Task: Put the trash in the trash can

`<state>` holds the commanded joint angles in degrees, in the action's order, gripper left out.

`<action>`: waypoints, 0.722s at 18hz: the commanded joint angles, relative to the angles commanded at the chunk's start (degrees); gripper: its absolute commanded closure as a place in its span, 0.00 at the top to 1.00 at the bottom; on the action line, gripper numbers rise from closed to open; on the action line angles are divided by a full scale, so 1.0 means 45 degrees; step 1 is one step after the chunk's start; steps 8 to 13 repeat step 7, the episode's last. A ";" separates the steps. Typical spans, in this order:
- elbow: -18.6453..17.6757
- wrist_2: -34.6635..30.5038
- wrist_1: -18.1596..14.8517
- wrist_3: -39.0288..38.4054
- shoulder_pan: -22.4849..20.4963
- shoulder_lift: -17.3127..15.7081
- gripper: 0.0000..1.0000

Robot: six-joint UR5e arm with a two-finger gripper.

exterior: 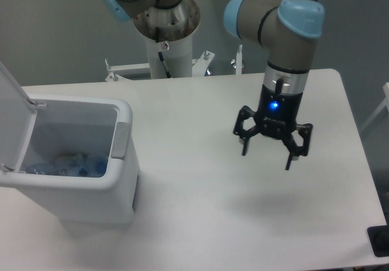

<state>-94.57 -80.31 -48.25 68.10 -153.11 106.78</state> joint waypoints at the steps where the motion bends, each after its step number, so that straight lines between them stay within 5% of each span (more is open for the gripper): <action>1: 0.0000 -0.0431 0.0000 0.0332 0.0136 0.0039 1.00; 6: 0.0039 -0.1937 -0.0039 0.0530 0.0703 0.0411 1.00; 13: 0.0000 -0.1997 -0.0039 0.0530 0.0704 0.0411 1.00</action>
